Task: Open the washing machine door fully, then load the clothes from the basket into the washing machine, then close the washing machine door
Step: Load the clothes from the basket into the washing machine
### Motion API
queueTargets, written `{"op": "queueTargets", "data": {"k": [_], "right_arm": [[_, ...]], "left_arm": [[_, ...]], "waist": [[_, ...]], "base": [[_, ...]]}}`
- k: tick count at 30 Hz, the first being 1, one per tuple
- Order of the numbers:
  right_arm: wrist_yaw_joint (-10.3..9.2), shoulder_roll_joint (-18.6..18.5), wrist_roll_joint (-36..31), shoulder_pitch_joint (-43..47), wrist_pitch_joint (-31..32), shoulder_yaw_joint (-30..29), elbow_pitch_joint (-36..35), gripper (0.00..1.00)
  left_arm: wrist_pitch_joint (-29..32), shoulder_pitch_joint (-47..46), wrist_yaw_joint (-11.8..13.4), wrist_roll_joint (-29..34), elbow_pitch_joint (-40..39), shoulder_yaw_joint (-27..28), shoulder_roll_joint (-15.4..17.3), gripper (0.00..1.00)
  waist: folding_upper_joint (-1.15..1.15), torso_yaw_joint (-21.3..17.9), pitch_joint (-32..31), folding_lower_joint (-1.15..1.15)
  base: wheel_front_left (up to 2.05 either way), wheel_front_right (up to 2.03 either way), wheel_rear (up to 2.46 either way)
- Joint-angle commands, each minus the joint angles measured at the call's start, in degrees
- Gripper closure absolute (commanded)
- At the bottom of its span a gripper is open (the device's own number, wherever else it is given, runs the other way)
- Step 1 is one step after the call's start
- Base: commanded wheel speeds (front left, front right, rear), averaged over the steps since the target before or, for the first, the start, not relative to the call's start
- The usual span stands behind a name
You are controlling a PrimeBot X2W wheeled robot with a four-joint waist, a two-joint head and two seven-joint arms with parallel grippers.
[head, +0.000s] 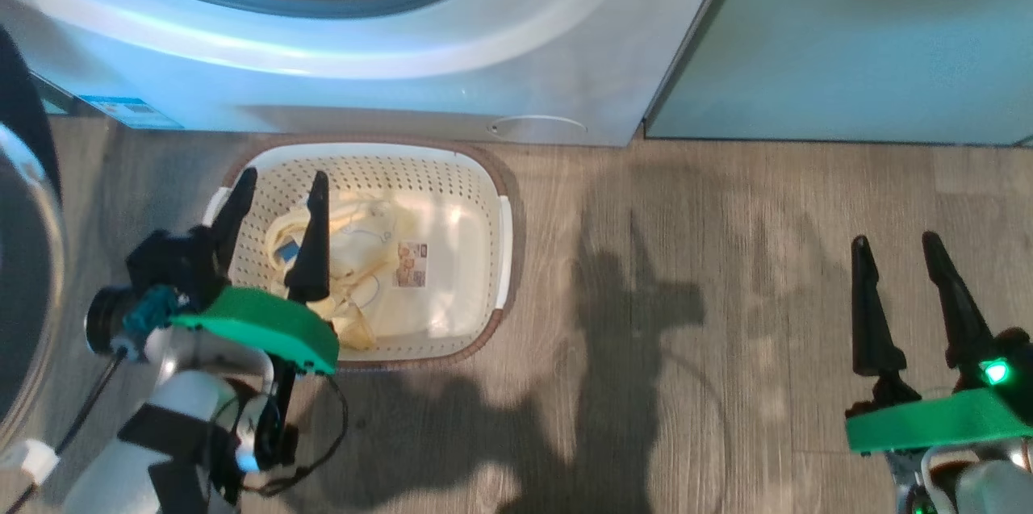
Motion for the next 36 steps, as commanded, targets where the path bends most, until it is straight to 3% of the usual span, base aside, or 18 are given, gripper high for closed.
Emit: {"op": "queueTargets", "data": {"k": [1, 7, 17, 36], "right_arm": [[-0.16, -0.7, 0.7, -2.0, -0.4, 1.6, -2.0, 0.00], [-0.16, -0.7, 1.6, -2.9, -0.4, 1.9, -2.2, 0.00], [-0.16, -0.7, 4.6, -5.1, -0.4, 2.7, -2.5, 0.00], [-0.16, -0.7, 11.7, -9.5, -0.4, 5.9, -1.8, 0.00]], "left_arm": [[0.4, -3.3, -0.4, -0.1, -1.1, 2.1, 1.6, 0.00], [1.8, -6.8, -1.6, -0.5, 0.3, 2.5, 3.0, 0.00], [7.3, -15.6, -4.5, -1.8, 2.7, 4.5, 8.0, 0.00], [25.6, -36.0, -10.4, -6.6, 8.9, 7.6, 19.6, 0.00]], "waist": [[0.00, -0.6, 1.5, 0.00], [0.00, -2.0, 4.2, 0.00], [0.00, -5.8, 9.8, 0.00], [0.00, -13.0, 16.2, 0.00]], "base": [[0.00, 0.00, 0.00], [0.00, 0.00, 0.00], [0.00, 0.00, 0.00], [0.00, 0.00, 0.00]]}}
